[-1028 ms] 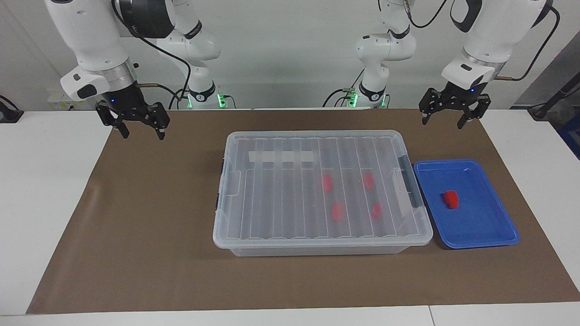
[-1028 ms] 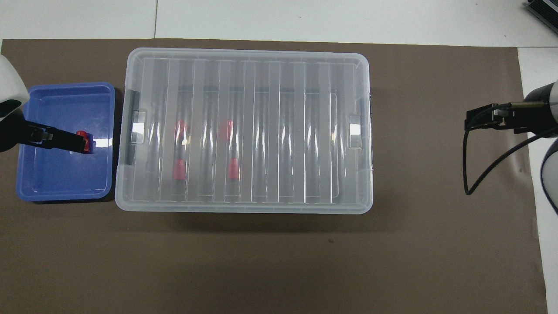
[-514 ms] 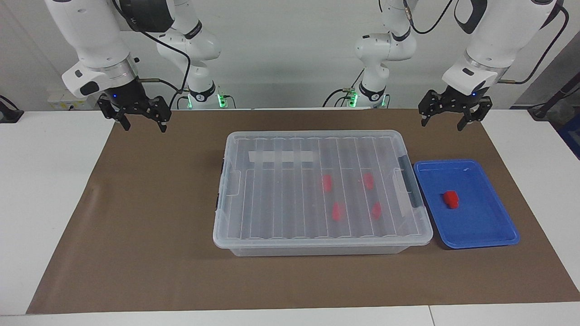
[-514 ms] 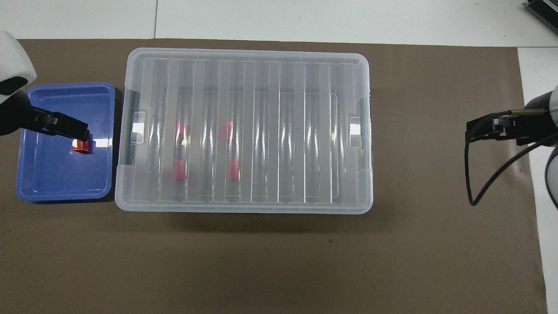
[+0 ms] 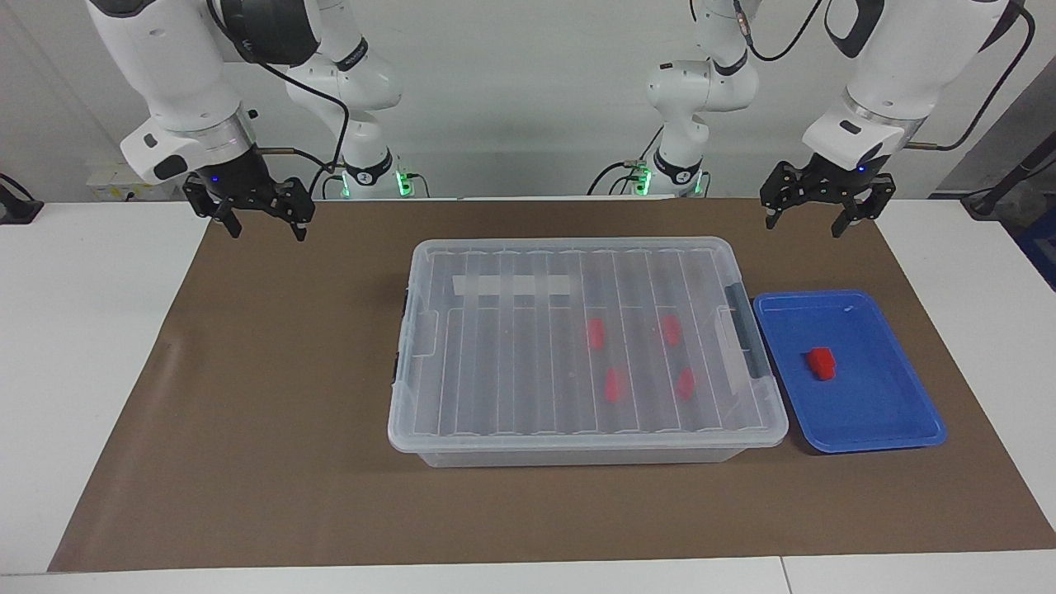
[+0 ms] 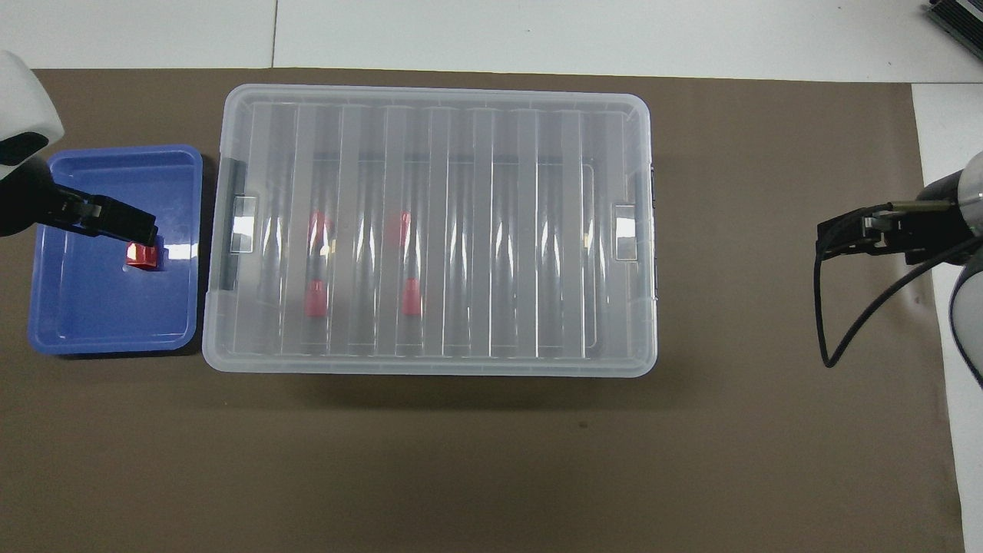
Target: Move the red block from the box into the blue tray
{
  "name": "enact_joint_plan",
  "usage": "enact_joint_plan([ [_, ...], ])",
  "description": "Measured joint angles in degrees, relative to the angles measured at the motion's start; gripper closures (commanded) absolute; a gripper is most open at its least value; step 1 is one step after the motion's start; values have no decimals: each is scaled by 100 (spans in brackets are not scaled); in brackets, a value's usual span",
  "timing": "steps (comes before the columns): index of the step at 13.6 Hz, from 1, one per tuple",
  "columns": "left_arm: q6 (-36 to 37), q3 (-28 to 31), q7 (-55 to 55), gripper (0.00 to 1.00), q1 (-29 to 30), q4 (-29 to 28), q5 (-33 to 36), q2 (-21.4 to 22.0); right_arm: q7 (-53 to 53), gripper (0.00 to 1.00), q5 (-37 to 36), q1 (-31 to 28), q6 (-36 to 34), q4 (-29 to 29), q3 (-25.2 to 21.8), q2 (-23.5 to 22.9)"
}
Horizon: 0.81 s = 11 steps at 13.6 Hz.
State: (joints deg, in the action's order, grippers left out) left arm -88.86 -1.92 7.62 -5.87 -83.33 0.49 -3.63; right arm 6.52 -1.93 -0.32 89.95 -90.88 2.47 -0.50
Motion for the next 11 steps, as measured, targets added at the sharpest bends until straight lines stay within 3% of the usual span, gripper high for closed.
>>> enact_joint_plan([
  [5, -532, 221, -9, 0, -136, -71, 0, -223, 1, 0, -1, -2, 46, -1, -3, 5],
  [11, -588, 232, -12, 0, -299, -102, 0, -214, 1, 0, -1, -2, 52, -3, -3, 5],
])
